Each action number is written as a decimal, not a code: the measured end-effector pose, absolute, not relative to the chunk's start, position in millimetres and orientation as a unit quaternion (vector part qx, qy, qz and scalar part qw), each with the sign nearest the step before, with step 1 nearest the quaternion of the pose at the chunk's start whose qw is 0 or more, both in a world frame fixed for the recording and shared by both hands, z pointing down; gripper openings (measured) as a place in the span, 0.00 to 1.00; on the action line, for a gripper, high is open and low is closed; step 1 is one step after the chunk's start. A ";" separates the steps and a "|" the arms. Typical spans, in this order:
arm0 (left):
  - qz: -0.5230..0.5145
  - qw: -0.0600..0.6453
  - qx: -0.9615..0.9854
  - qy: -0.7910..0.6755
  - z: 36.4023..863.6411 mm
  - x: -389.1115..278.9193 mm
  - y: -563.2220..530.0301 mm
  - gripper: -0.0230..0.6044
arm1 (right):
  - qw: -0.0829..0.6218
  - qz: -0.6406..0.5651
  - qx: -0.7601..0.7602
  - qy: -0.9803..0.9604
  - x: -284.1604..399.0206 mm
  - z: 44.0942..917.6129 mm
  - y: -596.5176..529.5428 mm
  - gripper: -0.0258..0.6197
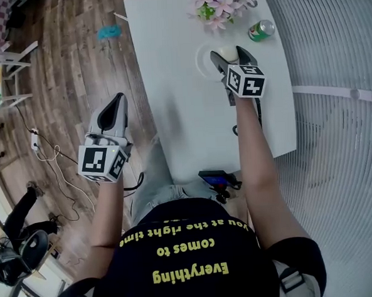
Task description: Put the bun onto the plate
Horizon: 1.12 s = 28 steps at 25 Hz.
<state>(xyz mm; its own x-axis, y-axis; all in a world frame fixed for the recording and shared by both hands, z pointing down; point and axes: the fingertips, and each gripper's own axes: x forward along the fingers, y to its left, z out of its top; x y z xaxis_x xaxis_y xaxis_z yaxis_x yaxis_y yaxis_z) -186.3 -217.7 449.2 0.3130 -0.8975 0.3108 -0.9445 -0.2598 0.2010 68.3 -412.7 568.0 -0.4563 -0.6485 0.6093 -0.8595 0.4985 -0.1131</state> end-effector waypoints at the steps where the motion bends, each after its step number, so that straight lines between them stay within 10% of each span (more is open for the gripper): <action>1: 0.067 0.177 0.790 -0.583 451.4 -186.4 -217.7 0.03 | 0.255 0.209 0.454 -0.828 67.8 571.3 -413.0 0.65; 28: 0.088 0.197 0.793 -0.570 472.1 -180.1 -220.8 0.03 | 0.297 0.234 0.436 -0.817 61.7 629.6 -408.0 0.65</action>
